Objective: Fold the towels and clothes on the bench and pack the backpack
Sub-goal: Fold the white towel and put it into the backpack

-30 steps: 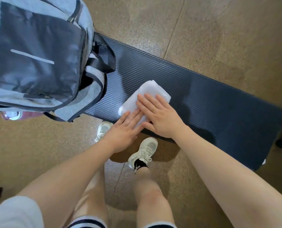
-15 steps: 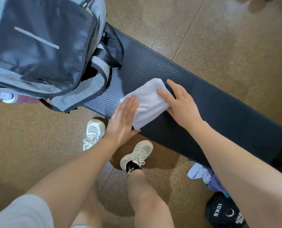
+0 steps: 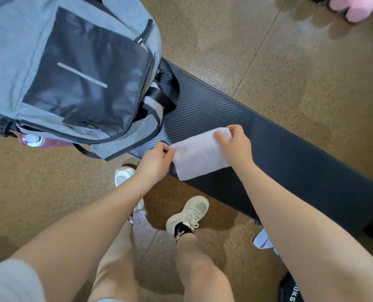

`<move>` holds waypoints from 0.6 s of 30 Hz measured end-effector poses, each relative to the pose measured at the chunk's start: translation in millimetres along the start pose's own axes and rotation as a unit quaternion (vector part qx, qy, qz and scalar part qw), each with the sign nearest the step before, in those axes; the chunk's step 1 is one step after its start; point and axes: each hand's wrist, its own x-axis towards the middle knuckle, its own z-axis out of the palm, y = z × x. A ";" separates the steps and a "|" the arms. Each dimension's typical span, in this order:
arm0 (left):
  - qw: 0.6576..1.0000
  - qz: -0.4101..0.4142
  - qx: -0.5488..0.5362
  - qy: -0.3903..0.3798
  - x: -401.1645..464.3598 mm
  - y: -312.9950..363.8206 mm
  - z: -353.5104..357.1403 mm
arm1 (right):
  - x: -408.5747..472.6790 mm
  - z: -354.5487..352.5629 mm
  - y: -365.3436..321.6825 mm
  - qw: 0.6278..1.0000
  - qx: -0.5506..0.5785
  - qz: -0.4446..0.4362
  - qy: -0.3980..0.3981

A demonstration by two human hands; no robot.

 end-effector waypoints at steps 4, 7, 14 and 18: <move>0.996 0.060 0.041 0.046 -11.7 8.9 -33.3 | -14.1 16.2 -32.3 0.986 -0.113 -0.087 0.091; 0.982 0.128 0.081 0.109 -23.4 11.7 -75.3 | -37.4 28.9 -77.7 0.982 -0.021 -0.180 0.042; 0.952 0.158 0.222 0.140 -5.4 -6.5 -145.1 | -43.1 78.0 -183.8 0.994 0.082 -0.055 -0.037; 0.966 0.161 0.170 0.113 -4.5 -14.4 -156.1 | -41.9 93.5 -212.9 0.984 0.169 0.030 0.045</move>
